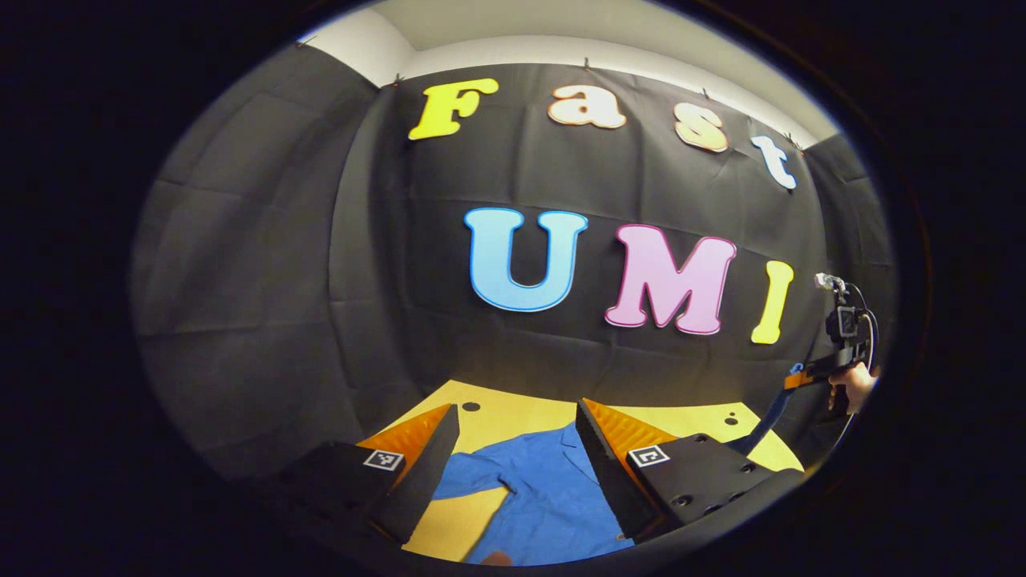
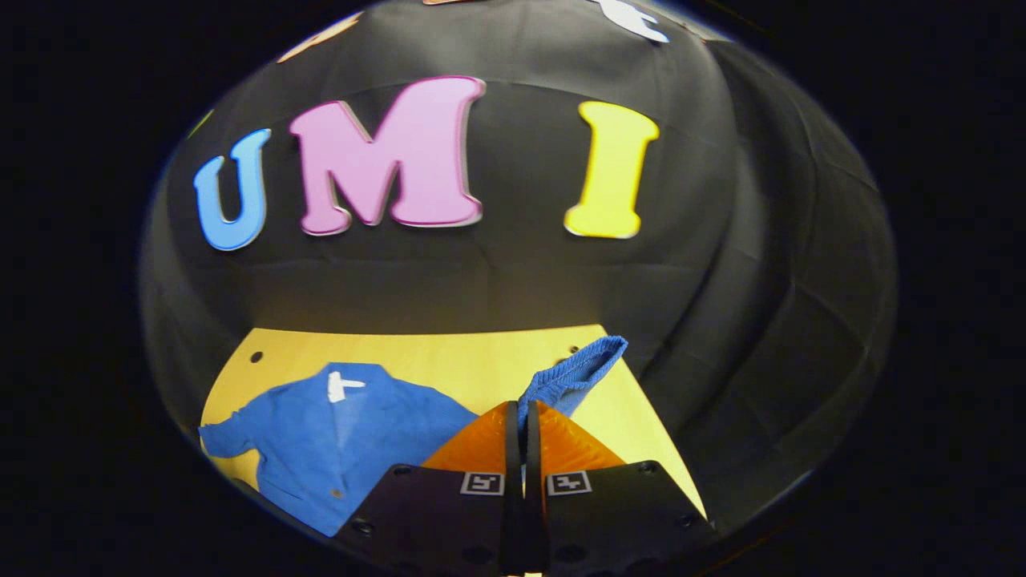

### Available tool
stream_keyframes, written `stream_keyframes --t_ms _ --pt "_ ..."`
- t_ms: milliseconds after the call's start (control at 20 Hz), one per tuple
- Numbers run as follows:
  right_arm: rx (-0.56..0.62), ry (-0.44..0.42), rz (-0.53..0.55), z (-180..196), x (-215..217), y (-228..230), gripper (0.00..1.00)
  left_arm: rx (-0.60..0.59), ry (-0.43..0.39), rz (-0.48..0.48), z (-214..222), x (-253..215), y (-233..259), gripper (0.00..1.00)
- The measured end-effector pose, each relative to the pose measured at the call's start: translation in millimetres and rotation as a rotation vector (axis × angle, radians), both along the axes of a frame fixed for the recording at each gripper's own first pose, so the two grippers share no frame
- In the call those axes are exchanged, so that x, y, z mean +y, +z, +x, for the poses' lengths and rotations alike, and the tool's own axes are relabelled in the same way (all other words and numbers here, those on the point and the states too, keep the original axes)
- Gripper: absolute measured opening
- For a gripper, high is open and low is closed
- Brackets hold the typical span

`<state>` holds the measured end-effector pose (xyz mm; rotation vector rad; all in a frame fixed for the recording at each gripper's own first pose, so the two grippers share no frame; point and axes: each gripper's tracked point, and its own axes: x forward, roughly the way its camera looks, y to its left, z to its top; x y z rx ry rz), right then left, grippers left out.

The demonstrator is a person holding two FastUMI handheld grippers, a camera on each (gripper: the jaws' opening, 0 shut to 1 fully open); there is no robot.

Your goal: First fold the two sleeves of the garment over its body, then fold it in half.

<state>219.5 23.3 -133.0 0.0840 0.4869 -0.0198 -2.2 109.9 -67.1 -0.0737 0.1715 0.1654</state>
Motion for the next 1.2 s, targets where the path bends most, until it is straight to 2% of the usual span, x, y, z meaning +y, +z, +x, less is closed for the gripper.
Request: stream_keyframes --t_ms 200,350,500,700,800,950,1000,1050,1100,1200 --pt "-0.074 0.134 0.078 34 133 32 0.04 -0.002 0.044 0.041 -20 44 2 0.84" --pt "-0.047 0.254 0.14 44 235 13 0.04 0.03 0.087 0.043 -36 77 -10 0.84" --pt "0.018 0.349 0.181 40 316 -36 0.04 0.083 0.139 0.06 -54 106 -23 0.84" --pt "0.182 0.436 0.158 23 396 -140 0.05 0.147 0.187 0.134 -83 138 -36 0.84" --pt "0.257 0.499 0.161 7 423 -178 0.05 0.2 0.224 0.138 -94 150 -49 0.83" --pt "0.342 0.526 0.158 -7 443 -220 0.05 0.251 0.229 0.093 -102 143 -71 0.84" --pt "0.355 0.537 0.182 -11 453 -225 0.07 0.261 0.231 0.079 -102 141 -76 0.84" --pt "0.367 0.545 0.211 -16 459 -224 0.24 0.268 0.23 0.064 -102 140 -79 0.84" --pt "0.378 0.553 0.248 -19 467 -220 0.16 0.275 0.231 0.047 -100 140 -84 0.83" --pt "0.381 0.572 0.302 -22 474 -210 0.71 0.292 0.238 0.013 -97 141 -92 0.84"
